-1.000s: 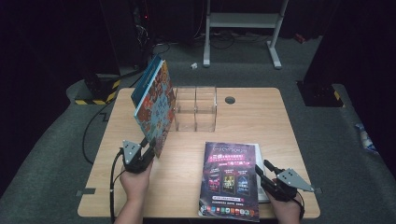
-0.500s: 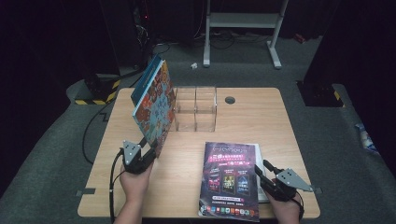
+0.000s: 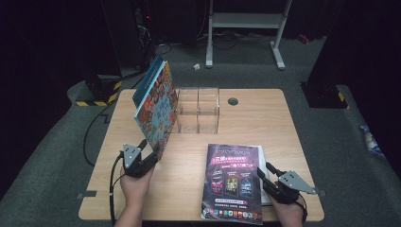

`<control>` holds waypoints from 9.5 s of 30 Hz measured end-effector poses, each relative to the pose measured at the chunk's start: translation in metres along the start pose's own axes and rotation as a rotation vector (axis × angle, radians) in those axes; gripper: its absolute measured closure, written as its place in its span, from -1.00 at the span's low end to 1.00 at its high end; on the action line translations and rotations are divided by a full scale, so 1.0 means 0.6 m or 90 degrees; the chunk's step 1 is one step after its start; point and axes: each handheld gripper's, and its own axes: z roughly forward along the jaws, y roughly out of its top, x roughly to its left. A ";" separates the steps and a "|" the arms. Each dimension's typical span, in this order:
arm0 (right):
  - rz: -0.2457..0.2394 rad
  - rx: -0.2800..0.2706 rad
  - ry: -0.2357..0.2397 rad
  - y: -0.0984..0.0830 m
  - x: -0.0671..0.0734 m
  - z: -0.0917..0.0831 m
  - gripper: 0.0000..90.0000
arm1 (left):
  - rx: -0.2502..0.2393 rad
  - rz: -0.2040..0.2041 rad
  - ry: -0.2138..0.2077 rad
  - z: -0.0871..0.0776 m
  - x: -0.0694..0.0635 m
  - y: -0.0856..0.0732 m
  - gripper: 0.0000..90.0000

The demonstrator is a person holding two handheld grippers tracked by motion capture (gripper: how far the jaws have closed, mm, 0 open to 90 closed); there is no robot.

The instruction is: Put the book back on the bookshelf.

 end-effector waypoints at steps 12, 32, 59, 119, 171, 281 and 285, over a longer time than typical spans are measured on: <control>-0.001 0.005 0.004 -0.001 0.004 0.004 0.24 | 0.025 -0.009 -0.021 -0.013 0.010 -0.016 -0.21; -0.001 0.013 0.008 0.000 0.008 0.006 0.21 | 0.103 -0.006 -0.096 -0.031 -0.003 -0.063 -0.26; 0.003 0.053 0.025 0.001 0.014 0.005 0.05 | 0.223 0.076 -0.148 -0.028 -0.081 -0.096 -0.61; 0.094 0.195 0.028 0.022 0.073 -0.001 -0.44 | 0.269 0.168 -0.262 0.015 -0.231 -0.095 -0.55; 0.237 0.164 0.040 0.016 0.069 -0.017 -0.17 | 0.270 0.161 -0.250 0.012 -0.220 -0.099 -0.53; 0.198 0.184 0.053 0.030 0.101 -0.003 0.18 | 0.308 0.159 -0.174 0.053 -0.174 -0.074 -0.43; 0.225 0.192 0.025 0.051 0.068 0.020 -0.02 | 0.305 0.132 -0.180 0.052 -0.169 -0.078 -0.38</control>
